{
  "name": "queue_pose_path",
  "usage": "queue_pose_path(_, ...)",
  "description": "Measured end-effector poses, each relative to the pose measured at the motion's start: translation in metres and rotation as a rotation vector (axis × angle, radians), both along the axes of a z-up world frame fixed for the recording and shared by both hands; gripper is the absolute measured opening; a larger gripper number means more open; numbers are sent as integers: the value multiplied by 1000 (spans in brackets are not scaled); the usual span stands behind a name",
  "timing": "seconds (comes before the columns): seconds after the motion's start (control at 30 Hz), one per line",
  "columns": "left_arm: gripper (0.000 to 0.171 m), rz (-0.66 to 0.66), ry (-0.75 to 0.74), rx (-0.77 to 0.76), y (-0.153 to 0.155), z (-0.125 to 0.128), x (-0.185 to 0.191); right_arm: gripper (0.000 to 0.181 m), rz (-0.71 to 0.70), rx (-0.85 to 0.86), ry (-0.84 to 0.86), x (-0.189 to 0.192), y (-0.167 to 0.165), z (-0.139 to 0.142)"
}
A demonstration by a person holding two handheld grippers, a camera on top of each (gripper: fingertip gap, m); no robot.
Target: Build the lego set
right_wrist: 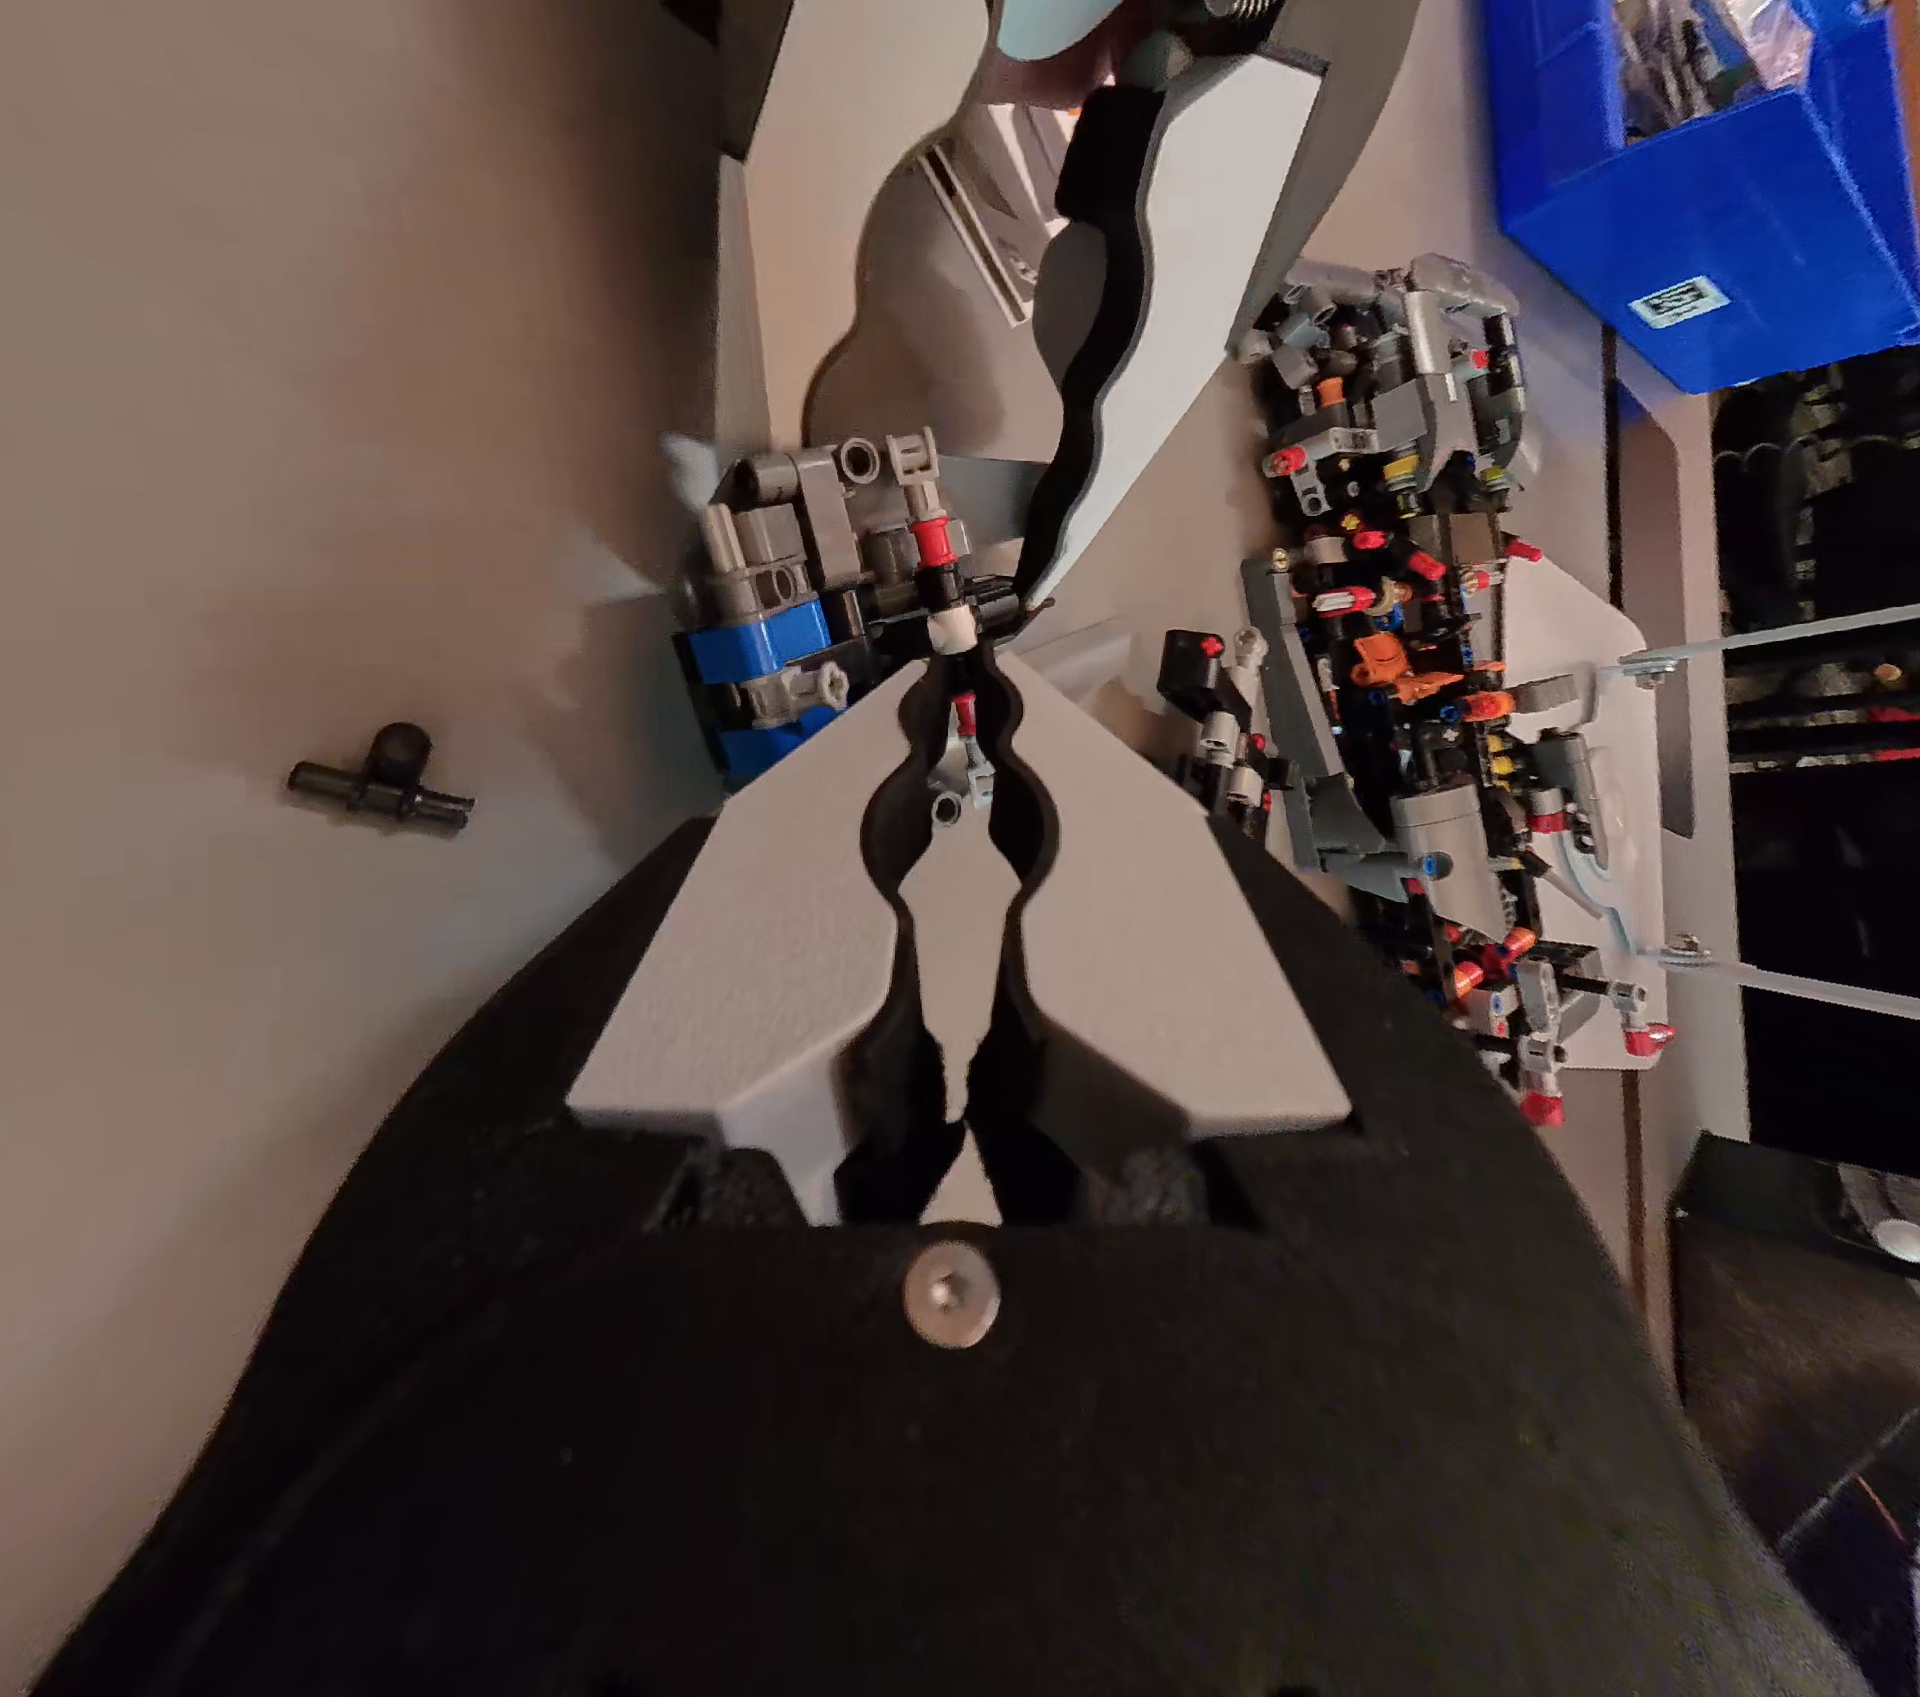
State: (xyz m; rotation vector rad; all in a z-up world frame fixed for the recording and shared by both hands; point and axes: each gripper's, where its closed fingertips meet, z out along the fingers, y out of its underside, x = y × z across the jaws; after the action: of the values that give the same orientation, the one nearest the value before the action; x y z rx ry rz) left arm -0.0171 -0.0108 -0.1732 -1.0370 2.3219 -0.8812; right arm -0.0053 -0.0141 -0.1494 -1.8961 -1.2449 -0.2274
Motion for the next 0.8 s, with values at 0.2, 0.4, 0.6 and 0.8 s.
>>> queue_pose_path(0.2, 66, 23, 5, -86, -1, 10, -3, 2, -14, 61, -58, -2, 3, 8)
queue_pose_path(0.4, 65, 0, 25, -26, 0, 9, -6, 2, -13, 84, -99, -5, 3, 7)
queue_pose_path(0.6, 65, 6, 40, 17, 1, 8, -5, 2, -22, 123, -154, -3, 3, 10)
queue_pose_path(0.8, 66, 23, 25, -58, 1, 14, -3, 1, -44, 155, -148, -2, 5, 17)
